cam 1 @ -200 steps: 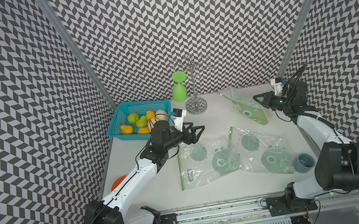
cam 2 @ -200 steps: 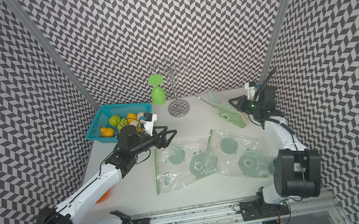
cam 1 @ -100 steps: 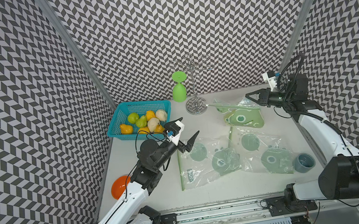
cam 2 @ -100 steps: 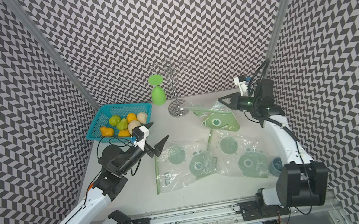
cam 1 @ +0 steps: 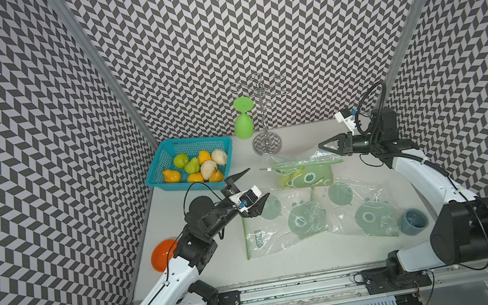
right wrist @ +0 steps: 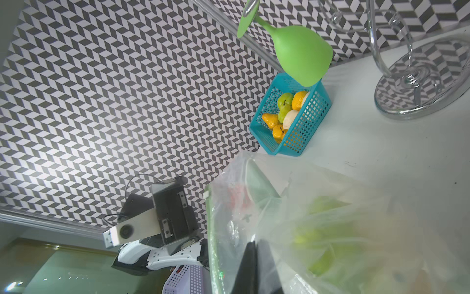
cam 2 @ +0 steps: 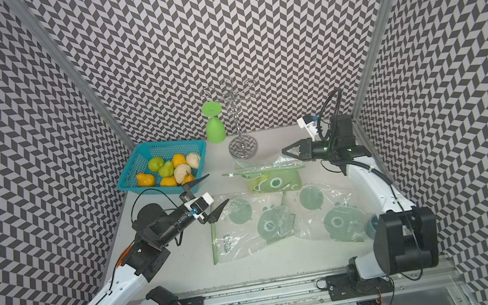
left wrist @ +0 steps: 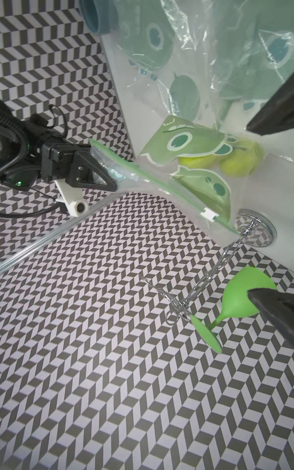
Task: Open the zip-top bag and take out the pear
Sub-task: Place the zipper food storage bag at the center of the board.
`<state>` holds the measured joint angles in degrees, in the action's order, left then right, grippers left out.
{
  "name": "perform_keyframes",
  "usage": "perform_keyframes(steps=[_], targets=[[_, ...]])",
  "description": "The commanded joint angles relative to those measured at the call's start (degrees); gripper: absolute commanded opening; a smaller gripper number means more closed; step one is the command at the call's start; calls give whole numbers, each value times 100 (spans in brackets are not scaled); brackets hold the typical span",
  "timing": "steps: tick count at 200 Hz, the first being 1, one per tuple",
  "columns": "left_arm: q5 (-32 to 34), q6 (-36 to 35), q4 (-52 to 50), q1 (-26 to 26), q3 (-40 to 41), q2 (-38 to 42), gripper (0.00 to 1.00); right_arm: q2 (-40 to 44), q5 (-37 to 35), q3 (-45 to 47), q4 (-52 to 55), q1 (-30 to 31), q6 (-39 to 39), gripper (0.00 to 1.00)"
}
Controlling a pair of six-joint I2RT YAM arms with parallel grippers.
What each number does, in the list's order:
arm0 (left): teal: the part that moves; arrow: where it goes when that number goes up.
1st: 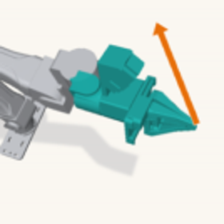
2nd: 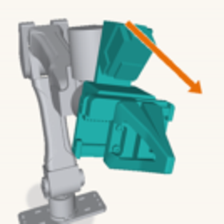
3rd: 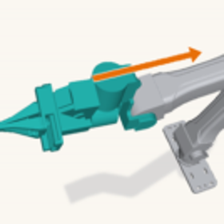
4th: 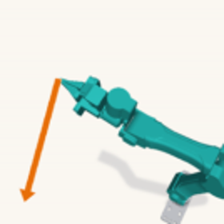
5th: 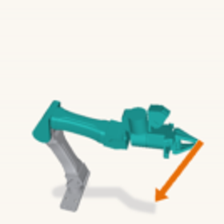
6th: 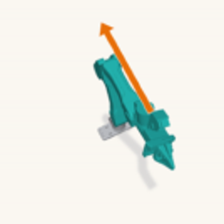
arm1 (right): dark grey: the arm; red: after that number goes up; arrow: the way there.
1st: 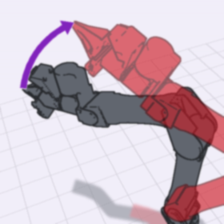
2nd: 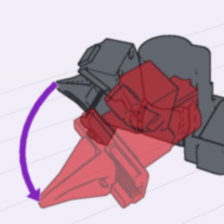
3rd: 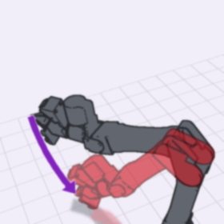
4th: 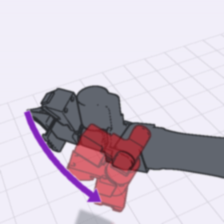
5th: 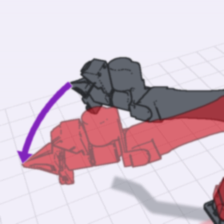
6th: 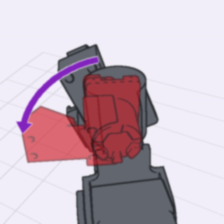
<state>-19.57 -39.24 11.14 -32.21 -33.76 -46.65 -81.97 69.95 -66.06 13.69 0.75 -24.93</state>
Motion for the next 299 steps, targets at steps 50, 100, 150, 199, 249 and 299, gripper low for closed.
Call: perform_keyframes(steps=[50,100,150,199,249,299], targets=[[-138,-540,64,26,203,-217,95,98,245,489,-353,92,370,0],[-229,-548,-67,4,-19,-534,85,54,141,524,-236,129,497,0],[-309,-541,-165,-11,-232,-748,60,61,106,533,-218,153,503,0],[-362,-549,-261,-13,-343,-1001,54,70,106,507,-180,159,524,0],[-341,-558,-285,-23,-402,-1143,44,89,115,500,-180,162,530,0],[-357,-561,-348,-70,-482,-1277,31,146,99,503,-201,162,530,0]])
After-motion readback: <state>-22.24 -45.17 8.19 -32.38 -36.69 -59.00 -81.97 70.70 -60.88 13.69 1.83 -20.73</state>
